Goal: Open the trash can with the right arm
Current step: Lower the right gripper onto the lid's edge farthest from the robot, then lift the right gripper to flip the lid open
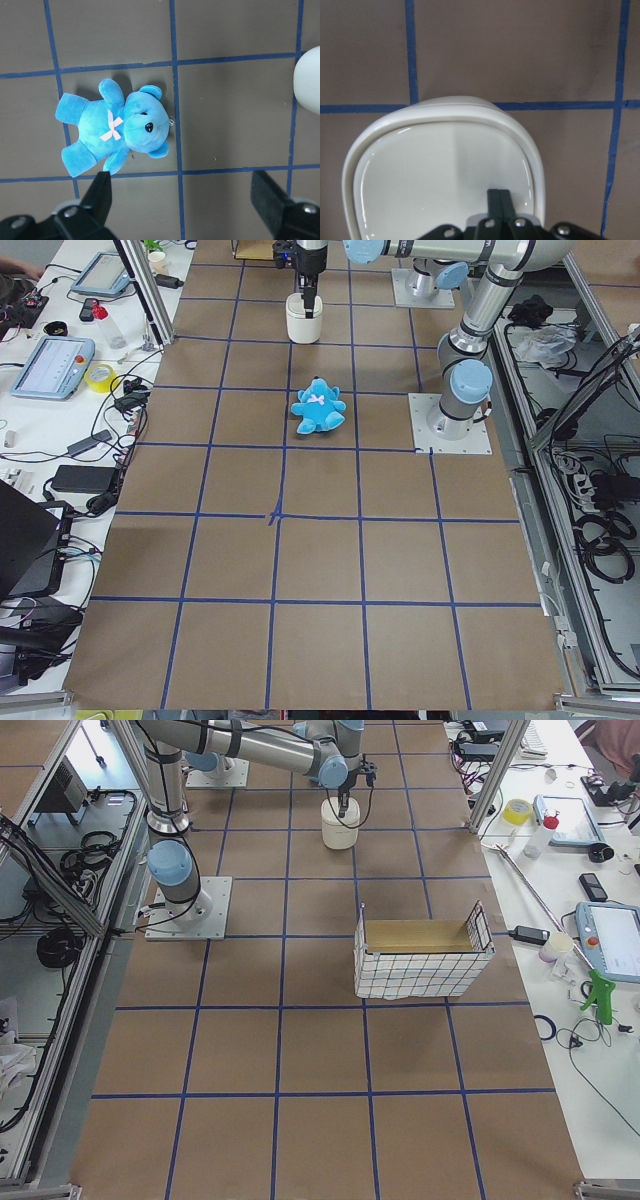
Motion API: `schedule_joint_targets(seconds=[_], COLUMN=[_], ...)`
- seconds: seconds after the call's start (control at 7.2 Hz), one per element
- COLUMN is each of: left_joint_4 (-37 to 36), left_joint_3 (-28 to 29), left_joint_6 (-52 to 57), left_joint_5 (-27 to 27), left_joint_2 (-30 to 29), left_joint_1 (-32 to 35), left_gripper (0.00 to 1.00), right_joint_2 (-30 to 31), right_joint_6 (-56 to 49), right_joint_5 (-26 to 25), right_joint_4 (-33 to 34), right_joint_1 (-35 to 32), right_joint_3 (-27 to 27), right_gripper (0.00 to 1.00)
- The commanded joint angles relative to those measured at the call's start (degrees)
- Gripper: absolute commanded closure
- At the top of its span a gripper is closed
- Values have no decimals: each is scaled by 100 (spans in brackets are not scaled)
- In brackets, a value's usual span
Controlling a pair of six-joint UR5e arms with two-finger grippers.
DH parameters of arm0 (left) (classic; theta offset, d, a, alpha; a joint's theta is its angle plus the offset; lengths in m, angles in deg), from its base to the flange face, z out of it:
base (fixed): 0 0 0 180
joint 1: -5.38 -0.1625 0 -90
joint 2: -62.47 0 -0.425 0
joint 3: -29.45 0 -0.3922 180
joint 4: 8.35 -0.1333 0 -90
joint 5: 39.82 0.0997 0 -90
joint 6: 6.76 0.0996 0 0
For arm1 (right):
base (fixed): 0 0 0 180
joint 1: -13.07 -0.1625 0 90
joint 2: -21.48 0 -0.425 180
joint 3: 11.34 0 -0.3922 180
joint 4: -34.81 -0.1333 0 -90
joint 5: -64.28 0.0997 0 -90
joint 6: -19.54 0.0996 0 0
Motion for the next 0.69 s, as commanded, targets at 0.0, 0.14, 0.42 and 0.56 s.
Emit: schedule_joint_targets(seconds=[0.0, 0.14, 0.42, 0.56], left_joint_4=[0, 0, 0, 0], left_joint_3=[0, 0, 0, 0], left_joint_6=[4, -5, 4, 4], left_joint_5=[0, 0, 0, 0], left_joint_2=[0, 0, 0, 0], left_joint_1=[0, 0, 0, 0], left_gripper=[0, 0, 0, 0], right_joint_2=[426, 708, 807, 842], right_joint_6=[0, 0, -279, -656], right_joint_5=[-12, -12, -82, -82], right_joint_4=[-214, -538, -1267, -1418], right_joint_1=[-8, 61, 341, 630], right_joint_3=[-169, -326, -966, -1265], right_gripper=[100, 100, 32, 0])
